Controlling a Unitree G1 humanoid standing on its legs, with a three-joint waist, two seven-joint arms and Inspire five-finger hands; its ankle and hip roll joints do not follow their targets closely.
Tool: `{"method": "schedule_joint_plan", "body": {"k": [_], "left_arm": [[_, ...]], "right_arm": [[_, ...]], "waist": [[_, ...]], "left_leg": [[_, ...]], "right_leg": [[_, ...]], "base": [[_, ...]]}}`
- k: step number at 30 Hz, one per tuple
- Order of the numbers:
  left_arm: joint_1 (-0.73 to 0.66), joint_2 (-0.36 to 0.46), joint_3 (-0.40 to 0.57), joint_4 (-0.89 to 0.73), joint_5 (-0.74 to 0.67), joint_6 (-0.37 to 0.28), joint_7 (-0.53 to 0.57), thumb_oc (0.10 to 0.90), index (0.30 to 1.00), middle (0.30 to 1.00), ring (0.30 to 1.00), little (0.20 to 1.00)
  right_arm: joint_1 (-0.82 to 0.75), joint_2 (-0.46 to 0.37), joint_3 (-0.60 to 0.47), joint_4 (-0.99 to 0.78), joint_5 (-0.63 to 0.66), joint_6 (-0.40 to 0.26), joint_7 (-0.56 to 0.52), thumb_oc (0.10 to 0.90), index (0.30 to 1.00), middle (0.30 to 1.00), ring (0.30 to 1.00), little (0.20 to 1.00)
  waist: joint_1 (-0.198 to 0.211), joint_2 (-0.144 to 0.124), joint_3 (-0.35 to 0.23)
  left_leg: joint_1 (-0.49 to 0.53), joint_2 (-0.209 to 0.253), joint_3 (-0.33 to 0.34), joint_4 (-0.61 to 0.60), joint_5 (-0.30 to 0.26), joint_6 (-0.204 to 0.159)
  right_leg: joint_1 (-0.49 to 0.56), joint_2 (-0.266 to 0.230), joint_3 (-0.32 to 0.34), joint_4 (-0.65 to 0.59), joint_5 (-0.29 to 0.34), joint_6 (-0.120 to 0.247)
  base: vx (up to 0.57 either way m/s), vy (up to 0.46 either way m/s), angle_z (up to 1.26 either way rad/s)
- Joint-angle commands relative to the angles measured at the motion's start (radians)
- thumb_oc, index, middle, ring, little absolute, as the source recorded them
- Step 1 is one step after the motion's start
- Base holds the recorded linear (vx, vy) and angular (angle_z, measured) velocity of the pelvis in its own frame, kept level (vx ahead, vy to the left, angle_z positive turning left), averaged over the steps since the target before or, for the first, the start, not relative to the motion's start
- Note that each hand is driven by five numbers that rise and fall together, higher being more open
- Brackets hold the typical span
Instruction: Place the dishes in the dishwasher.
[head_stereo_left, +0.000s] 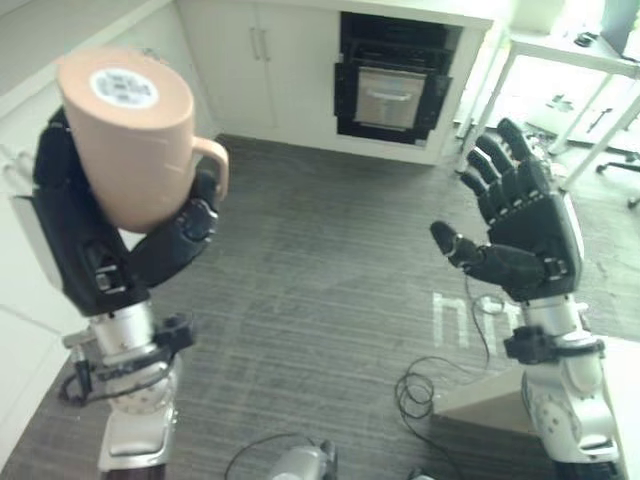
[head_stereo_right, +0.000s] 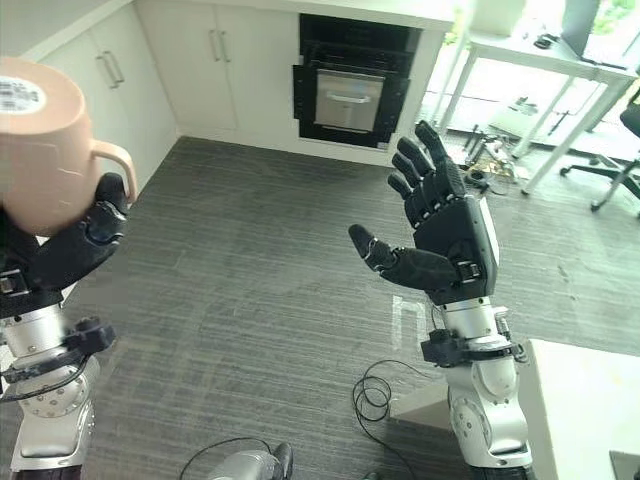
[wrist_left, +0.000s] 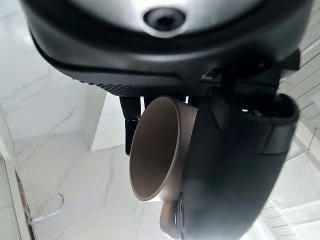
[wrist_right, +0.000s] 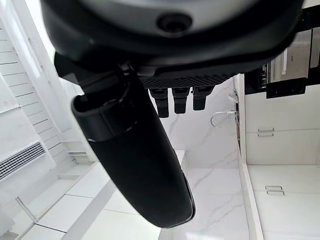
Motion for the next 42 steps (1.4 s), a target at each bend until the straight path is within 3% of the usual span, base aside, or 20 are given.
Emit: {"method": "schedule_joint_plan", "body": {"k": [1,2,3,6,7,8,9,11,15,18,24,29,31,32,33,35,36,39,40,42], "left_arm": [[0.001,0.050,0.092,-0.108,-0.020,-0.033,-0.006,0.400,0.300,0.300,0.300,0.300],[0.018,0.048,0.107,-0.110,-0.033,-0.032,-0.019,0.400,0.300,0.300,0.300,0.300],[-0.028,0.011,-0.087,-0.060,-0.230,-0.067,-0.083,0.400,0.300,0.300,0.300,0.300],[-0.047,0.018,-0.096,-0.046,-0.200,-0.059,-0.048,0.400,0.300,0.300,0.300,0.300],[-0.041,0.019,-0.090,-0.050,-0.205,-0.057,-0.040,0.400,0.300,0.300,0.300,0.300],[-0.027,0.013,-0.078,-0.058,-0.215,-0.060,-0.046,0.400,0.300,0.300,0.300,0.300],[-0.006,0.007,-0.064,-0.063,-0.235,-0.064,-0.063,0.400,0.300,0.300,0.300,0.300],[0.025,-0.006,-0.041,-0.065,-0.284,-0.058,-0.092,0.400,0.300,0.300,0.300,0.300],[0.087,-0.021,-0.010,-0.059,-0.287,-0.064,-0.130,0.400,0.300,0.300,0.300,0.300],[0.122,-0.019,-0.010,-0.055,-0.270,-0.090,-0.121,0.400,0.300,0.300,0.300,0.300],[0.085,0.017,-0.022,-0.054,-0.242,-0.082,-0.091,0.400,0.300,0.300,0.300,0.300],[0.024,0.033,-0.031,-0.041,-0.256,-0.071,-0.142,0.400,0.300,0.300,0.300,0.300],[0.007,0.028,-0.033,-0.044,-0.268,-0.045,-0.176,0.400,0.300,0.300,0.300,0.300],[0.002,0.022,-0.034,-0.046,-0.267,-0.035,-0.184,0.400,0.300,0.300,0.300,0.300],[0.004,0.013,-0.029,-0.053,-0.247,-0.018,-0.196,0.400,0.300,0.300,0.300,0.300],[0.007,0.016,-0.032,-0.057,-0.223,0.004,-0.170,0.400,0.300,0.300,0.300,0.300],[0.006,0.019,-0.032,-0.055,-0.223,0.005,-0.169,0.400,0.300,0.300,0.300,0.300],[0.008,0.042,-0.017,-0.046,-0.211,-0.007,-0.168,0.400,0.300,0.300,0.300,0.300],[0.016,0.050,-0.010,-0.047,-0.205,-0.012,-0.170,0.400,0.300,0.300,0.300,0.300],[0.014,0.046,-0.026,-0.052,-0.178,-0.002,-0.148,0.400,0.300,0.300,0.300,0.300]], "right_arm": [[-0.029,-0.034,-0.030,-0.079,0.040,-0.072,0.015,0.800,0.900,0.900,0.900,0.900],[-0.035,-0.033,-0.026,-0.080,0.033,-0.060,0.019,0.800,0.900,0.900,0.900,0.900],[0.119,-0.048,-0.048,-0.064,-0.091,-0.030,0.003,0.800,0.900,0.900,0.900,0.900],[0.107,-0.074,-0.051,-0.051,-0.068,-0.044,0.020,0.800,0.900,0.900,0.900,0.900],[0.100,-0.089,-0.054,-0.052,-0.048,-0.040,0.023,0.800,0.900,0.900,0.900,0.900],[0.094,-0.101,-0.060,-0.050,-0.028,-0.037,0.026,0.800,0.900,0.900,0.900,0.900],[0.100,-0.100,-0.067,-0.049,-0.026,-0.040,0.039,0.800,0.900,0.900,0.900,0.900],[0.109,-0.086,-0.072,-0.048,-0.034,-0.046,0.060,0.800,0.900,0.900,0.900,0.900],[0.126,-0.058,-0.073,-0.065,-0.034,-0.028,0.071,0.800,0.900,0.900,0.900,0.900],[0.153,-0.065,-0.069,-0.076,-0.034,-0.039,0.078,0.800,0.900,0.900,0.900,0.900],[0.136,-0.097,-0.067,-0.070,0.006,-0.058,0.053,0.800,0.900,0.900,0.900,0.900],[0.127,-0.052,-0.065,-0.063,-0.027,-0.058,0.016,0.800,0.900,0.900,0.900,0.900],[0.118,-0.019,-0.063,-0.055,-0.045,-0.053,0.002,0.800,0.900,0.900,0.900,0.900],[0.112,-0.007,-0.058,-0.053,-0.054,-0.051,0.003,0.800,0.900,0.900,0.900,0.900],[0.108,0.019,-0.039,-0.057,-0.082,-0.044,0.014,0.800,0.900,0.900,0.900,0.900],[0.098,0.014,-0.020,-0.044,-0.074,-0.041,0.028,0.800,0.900,0.900,0.900,0.900],[0.097,0.012,-0.018,-0.042,-0.068,-0.041,0.032,0.800,0.900,0.900,0.900,0.900],[0.112,-0.012,-0.044,-0.042,-0.015,-0.040,0.055,0.800,0.900,0.900,0.900,0.900],[0.128,-0.035,-0.066,-0.042,0.013,-0.045,0.057,0.800,0.900,0.900,0.900,0.900],[0.143,-0.043,-0.079,-0.051,0.027,-0.062,0.071,0.800,0.900,0.900,0.900,0.900]], "waist": [[-0.004,0.006,-0.116],[0.003,0.008,-0.114],[-0.197,0.019,-0.042],[-0.201,0.011,-0.051],[-0.192,0.000,-0.046],[-0.173,-0.029,-0.032],[-0.156,-0.051,-0.011],[-0.139,-0.053,0.014],[-0.118,0.014,0.025],[-0.090,0.042,0.016],[-0.094,0.037,-0.019],[-0.104,0.007,-0.058],[-0.101,0.009,-0.070],[-0.102,0.021,-0.066],[-0.110,0.065,-0.048],[-0.138,0.076,-0.022],[-0.141,0.075,-0.022],[-0.165,0.028,-0.006],[-0.188,-0.001,0.013],[-0.225,-0.002,0.024]], "left_leg": [[0.037,0.164,-0.014,-0.028,-0.024,-0.149],[0.037,0.165,-0.021,-0.028,-0.020,-0.152],[0.057,0.155,0.021,-0.028,-0.032,-0.136],[0.084,0.159,0.039,-0.028,-0.020,-0.153],[0.094,0.144,0.052,-0.028,0.008,-0.160],[0.117,0.122,0.077,-0.028,0.114,-0.168],[0.092,0.105,0.071,0.033,0.167,-0.172],[0.040,0.111,0.068,0.060,0.182,-0.167],[-0.089,0.205,0.082,-0.028,0.106,-0.169],[-0.203,0.187,-0.002,-0.028,0.178,-0.196],[-0.161,0.177,-0.009,-0.028,0.140,-0.163],[-0.105,0.097,-0.054,-0.028,0.101,-0.103],[-0.079,0.051,-0.092,-0.028,0.078,-0.073],[-0.057,0.044,-0.103,-0.028,0.067,-0.062],[0.001,0.037,-0.128,-0.028,0.037,-0.041],[0.049,0.046,-0.093,-0.028,0.026,-0.041],[0.051,0.047,-0.087,-0.028,0.024,-0.043],[0.102,0.025,-0.068,-0.028,-0.016,-0.055],[0.152,0.001,-0.073,-0.028,-0.056,-0.060],[0.213,-0.010,-0.109,-0.028,-0.099,-0.063]], "right_leg": [[-0.036,-0.008,-0.017,0.100,-0.065,0.015],[-0.028,-0.003,-0.022,0.100,-0.072,0.010],[-0.109,0.216,0.266,0.100,-0.092,-0.058],[-0.101,0.235,0.264,0.100,-0.107,-0.074],[-0.088,0.234,0.268,0.100,-0.110,-0.084],[-0.073,0.218,0.274,0.100,-0.111,-0.103],[-0.059,0.208,0.284,0.100,-0.107,-0.117],[-0.040,0.217,0.290,0.100,-0.108,-0.122],[0.006,0.272,0.281,0.100,-0.154,-0.095],[0.066,0.326,0.326,0.100,-0.194,-0.107],[0.132,0.265,0.354,0.100,-0.211,-0.060],[0.164,0.176,0.307,0.100,-0.007,0.013],[0.204,0.167,0.288,0.144,0.159,0.027],[0.174,0.161,0.280,0.248,0.207,0.028],[0.041,0.155,0.279,0.515,0.231,0.012],[-0.115,0.182,0.243,0.532,0.161,-0.018],[-0.118,0.186,0.233,0.514,0.144,-0.023],[-0.127,0.183,0.128,0.155,0.172,-0.009],[-0.205,0.159,0.126,0.100,0.125,-0.006],[-0.358,0.128,0.184,0.100,0.084,0.005]], "base": [[0.02,-0.061,0.20],[0.02,-0.038,0.18],[0.01,-0.040,0.10],[0.03,-0.077,0.45],[0.12,-0.155,0.00],[0.12,-0.191,-0.26],[0.11,-0.189,-0.30],[0.11,-0.074,-0.43],[0.27,0.131,-0.15],[0.39,0.215,0.00],[0.30,0.233,-0.61],[0.27,0.168,0.10],[0.31,0.183,0.49],[0.41,0.356,0.58],[0.34,0.350,0.45],[0.30,0.194,0.12],[0.26,-0.022,-0.01],[0.43,-0.185,0.20],[0.49,-0.251,0.75],[0.61,-0.317,0.60]]}}
